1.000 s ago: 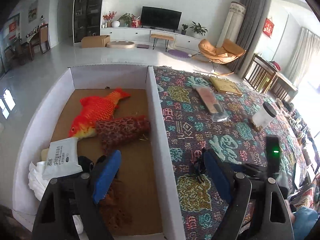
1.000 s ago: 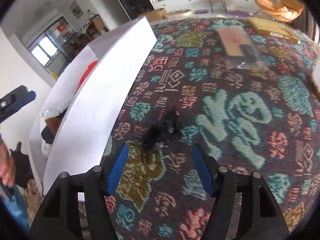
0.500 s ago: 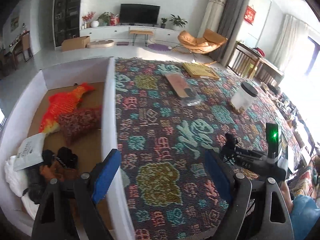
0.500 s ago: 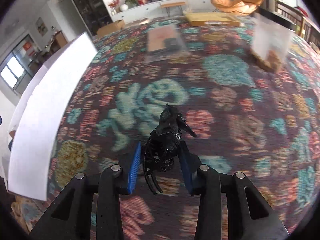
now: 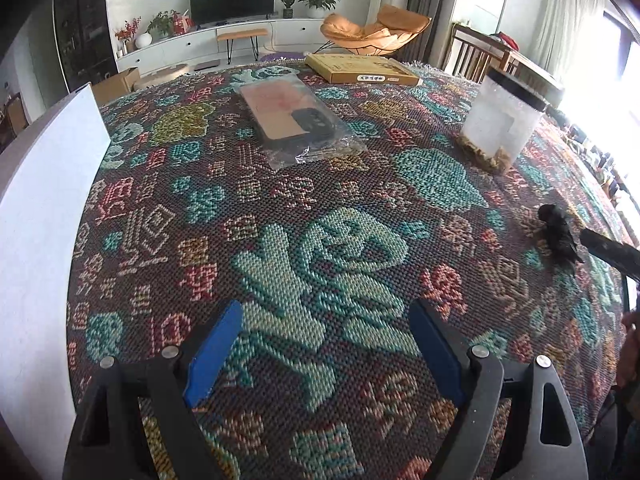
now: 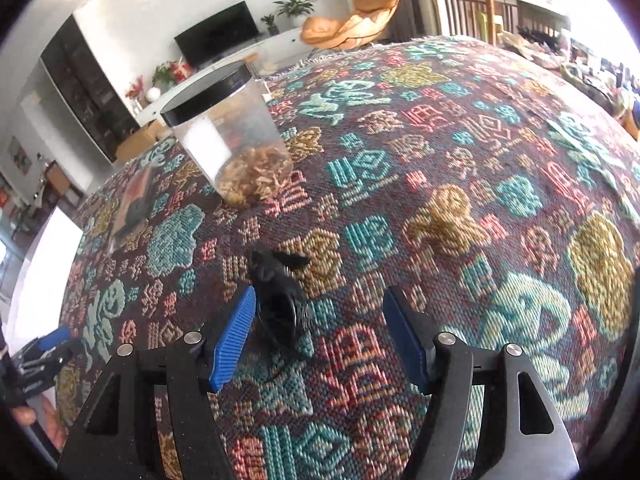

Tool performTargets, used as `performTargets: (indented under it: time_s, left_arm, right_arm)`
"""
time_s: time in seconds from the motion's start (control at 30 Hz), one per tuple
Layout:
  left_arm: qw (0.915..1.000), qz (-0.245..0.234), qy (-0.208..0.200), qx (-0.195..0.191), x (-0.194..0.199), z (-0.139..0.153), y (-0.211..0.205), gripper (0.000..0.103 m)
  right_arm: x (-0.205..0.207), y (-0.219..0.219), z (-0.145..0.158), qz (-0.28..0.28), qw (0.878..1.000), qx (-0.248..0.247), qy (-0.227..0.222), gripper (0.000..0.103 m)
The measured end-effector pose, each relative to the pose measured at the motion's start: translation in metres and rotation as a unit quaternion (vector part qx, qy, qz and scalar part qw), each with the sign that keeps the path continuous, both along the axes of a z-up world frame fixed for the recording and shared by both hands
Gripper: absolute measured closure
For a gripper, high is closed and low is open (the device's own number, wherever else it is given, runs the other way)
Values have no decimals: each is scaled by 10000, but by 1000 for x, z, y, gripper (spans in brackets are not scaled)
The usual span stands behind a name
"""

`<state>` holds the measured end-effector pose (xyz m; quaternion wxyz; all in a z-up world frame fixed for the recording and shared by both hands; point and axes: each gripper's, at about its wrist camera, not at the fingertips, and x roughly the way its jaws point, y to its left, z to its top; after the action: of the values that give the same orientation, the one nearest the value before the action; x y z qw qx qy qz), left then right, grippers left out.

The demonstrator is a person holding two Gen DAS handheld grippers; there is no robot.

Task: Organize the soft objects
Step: 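Move left tool to plastic-wrapped wooden board while right tool moves to black sandal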

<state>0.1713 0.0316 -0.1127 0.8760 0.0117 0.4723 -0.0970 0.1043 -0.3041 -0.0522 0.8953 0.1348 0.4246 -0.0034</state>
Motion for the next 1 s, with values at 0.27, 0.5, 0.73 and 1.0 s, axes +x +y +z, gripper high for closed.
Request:
performTargets:
  time_s: [0.27,0.5,0.73,1.0]
  left_arm:
    - [9993,98,-163,335,13,-27,-8,0]
    - [9992,120,-181,340,15,-29,-7,0]
    - [9992,120,-182,338,14,-29,-7,0]
    - [9992,119,-182,338,13,-28,-8,0]
  right_arm:
    - [-18,37,-24,126,9930,-1134,303,28]
    - [-16,33,-29,87,9917,-1244,310,20]
    - [-14,25,-28,90,9916,-1254,319,20]
    - [-15,24,-28,90,9916,-1252,318,20]
